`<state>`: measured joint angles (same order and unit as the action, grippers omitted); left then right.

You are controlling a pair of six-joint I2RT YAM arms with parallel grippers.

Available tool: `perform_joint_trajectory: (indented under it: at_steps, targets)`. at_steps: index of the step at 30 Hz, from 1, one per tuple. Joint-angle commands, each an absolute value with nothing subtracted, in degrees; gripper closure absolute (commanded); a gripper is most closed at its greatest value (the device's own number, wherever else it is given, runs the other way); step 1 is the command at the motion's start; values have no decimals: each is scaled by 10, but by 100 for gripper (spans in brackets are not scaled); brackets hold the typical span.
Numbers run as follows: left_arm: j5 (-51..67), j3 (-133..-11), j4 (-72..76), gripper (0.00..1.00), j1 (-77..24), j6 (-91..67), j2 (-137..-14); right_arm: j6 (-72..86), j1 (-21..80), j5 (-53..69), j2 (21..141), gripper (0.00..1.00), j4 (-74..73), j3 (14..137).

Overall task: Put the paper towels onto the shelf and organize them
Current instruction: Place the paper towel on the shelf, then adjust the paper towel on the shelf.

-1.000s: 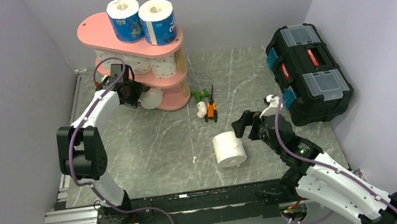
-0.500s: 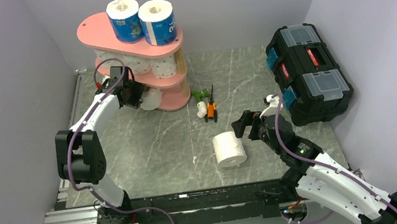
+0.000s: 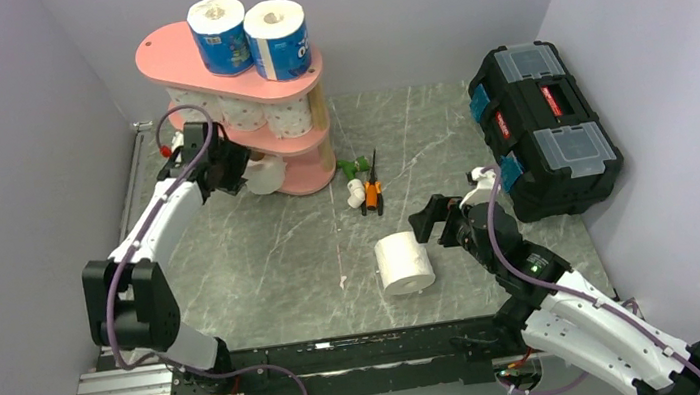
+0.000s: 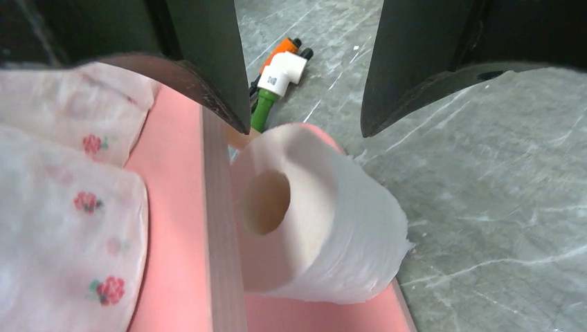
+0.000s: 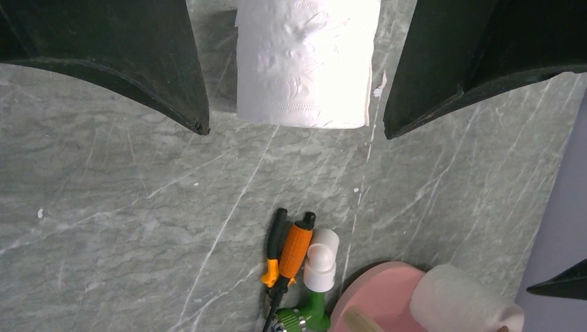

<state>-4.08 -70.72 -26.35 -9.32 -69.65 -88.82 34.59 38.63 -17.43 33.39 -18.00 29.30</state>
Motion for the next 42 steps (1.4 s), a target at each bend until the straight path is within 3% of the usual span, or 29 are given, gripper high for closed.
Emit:
perform_joint_trajectory:
  at_steps: [1,4,6,13,14,23,42]
  targets:
    - [-33,-676,-276,35,-82,-672,-813,347,387,-169,324,1,-176,305]
    - [-35,-628,-271,38,-71,-649,-749,347,388,-169,323,1,-179,306]
    - [-31,-589,-258,45,-61,-633,-717,348,388,-168,318,1,-177,304]
    - [2,-514,-192,97,-24,-625,-720,350,387,-166,316,2,-179,304]
    - [14,-512,-181,100,-16,-625,-733,350,387,-164,316,2,-179,305]
    - [101,-486,16,100,37,-666,-829,346,388,-167,327,2,-178,313]
    - [139,-533,69,100,7,-672,-944,341,388,-172,348,2,-168,309]
